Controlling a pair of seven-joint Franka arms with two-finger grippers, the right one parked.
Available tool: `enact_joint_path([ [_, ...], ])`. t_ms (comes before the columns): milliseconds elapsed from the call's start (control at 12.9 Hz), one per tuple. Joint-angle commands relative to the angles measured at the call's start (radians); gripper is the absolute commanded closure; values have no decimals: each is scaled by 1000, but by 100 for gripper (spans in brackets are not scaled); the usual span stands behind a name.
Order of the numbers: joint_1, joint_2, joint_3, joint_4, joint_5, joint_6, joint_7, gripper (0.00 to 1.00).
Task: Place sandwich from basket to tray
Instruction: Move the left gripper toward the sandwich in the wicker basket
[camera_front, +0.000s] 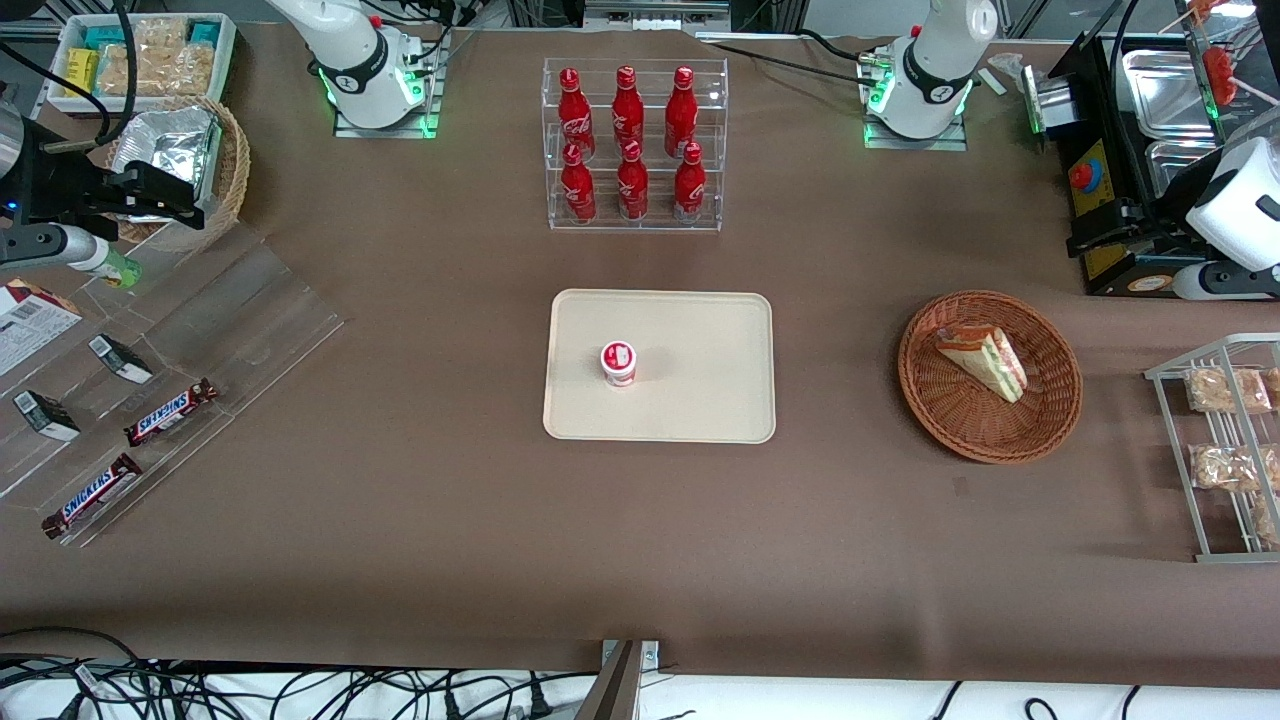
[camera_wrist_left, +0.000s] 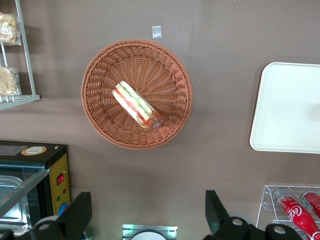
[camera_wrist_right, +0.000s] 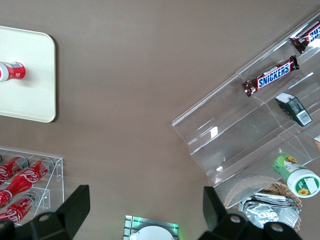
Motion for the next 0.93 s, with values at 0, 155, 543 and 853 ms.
enact_joint_path([
  [0, 2, 1, 5, 5, -42, -7, 19, 0],
  [155, 4, 3, 6, 6, -42, -6, 7, 0],
  [543, 13, 38, 15, -27, 33, 19, -54, 0],
  [853, 22, 50, 18, -179, 39, 198, -296, 0],
])
